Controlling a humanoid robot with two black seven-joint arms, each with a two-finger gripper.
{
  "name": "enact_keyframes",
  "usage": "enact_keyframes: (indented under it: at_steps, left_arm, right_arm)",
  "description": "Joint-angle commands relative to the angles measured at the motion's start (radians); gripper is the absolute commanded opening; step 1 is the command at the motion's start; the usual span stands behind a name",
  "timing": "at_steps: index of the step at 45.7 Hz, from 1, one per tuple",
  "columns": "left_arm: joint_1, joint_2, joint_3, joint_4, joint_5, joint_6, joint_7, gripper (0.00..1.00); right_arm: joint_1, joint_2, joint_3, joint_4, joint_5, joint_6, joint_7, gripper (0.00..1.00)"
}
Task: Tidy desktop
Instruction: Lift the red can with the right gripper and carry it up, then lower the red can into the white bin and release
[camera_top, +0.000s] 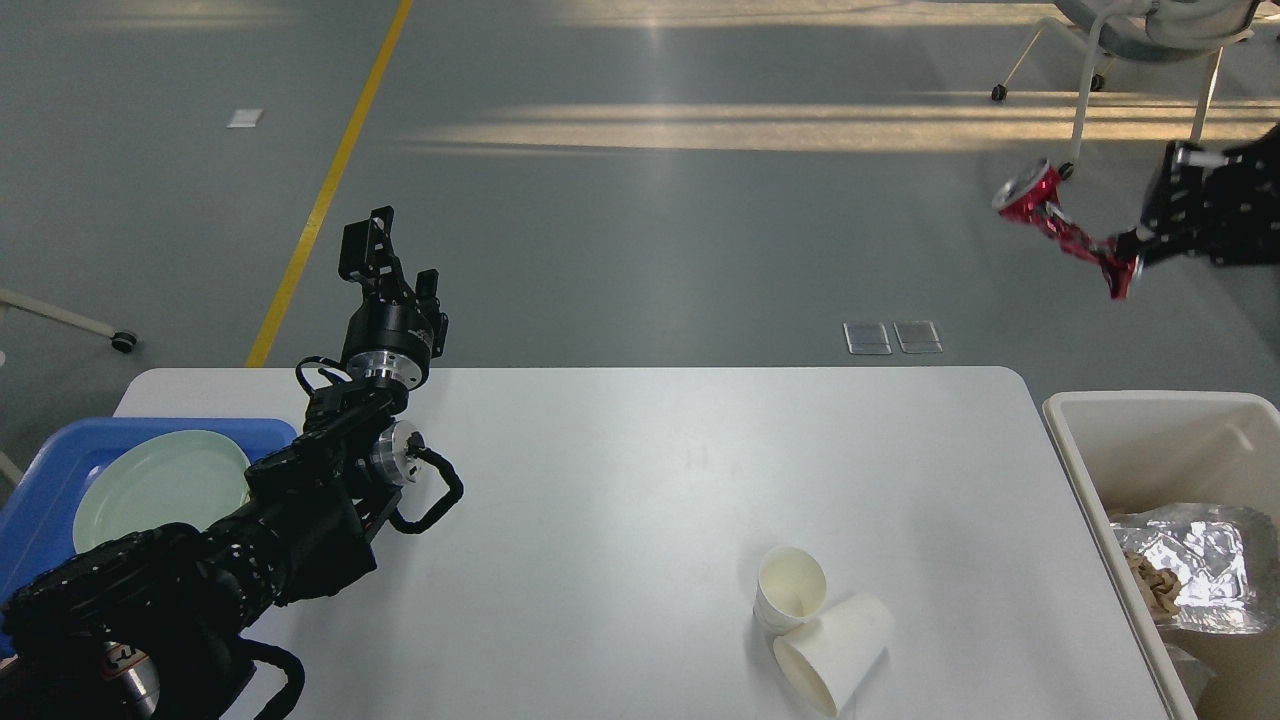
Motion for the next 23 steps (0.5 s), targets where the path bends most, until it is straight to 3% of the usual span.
enact_keyframes:
  at_steps: [1,10,23]
  left_arm:
    - [0.001,0.001,0.000,0.000,0.000,0.000,0.000,0.98]
    - [0.001,-0.001,0.000,0.000,0.000,0.000,0.000,0.98]
    - [-0.001,0.001,-0.002,0.000,0.000,0.000,0.000,0.98]
  right_arm:
    - [-0.198,0.031,-0.008,-0.059,-0.042,-0.119,0.000,0.00]
    - [-0.401,0.037,-0.051,-0.074,-0.131,-0.340,-0.002,0.00]
    - [-0.694,0.088,-0.133,-0.273,-0.133,-0.591,-0.002,0.01]
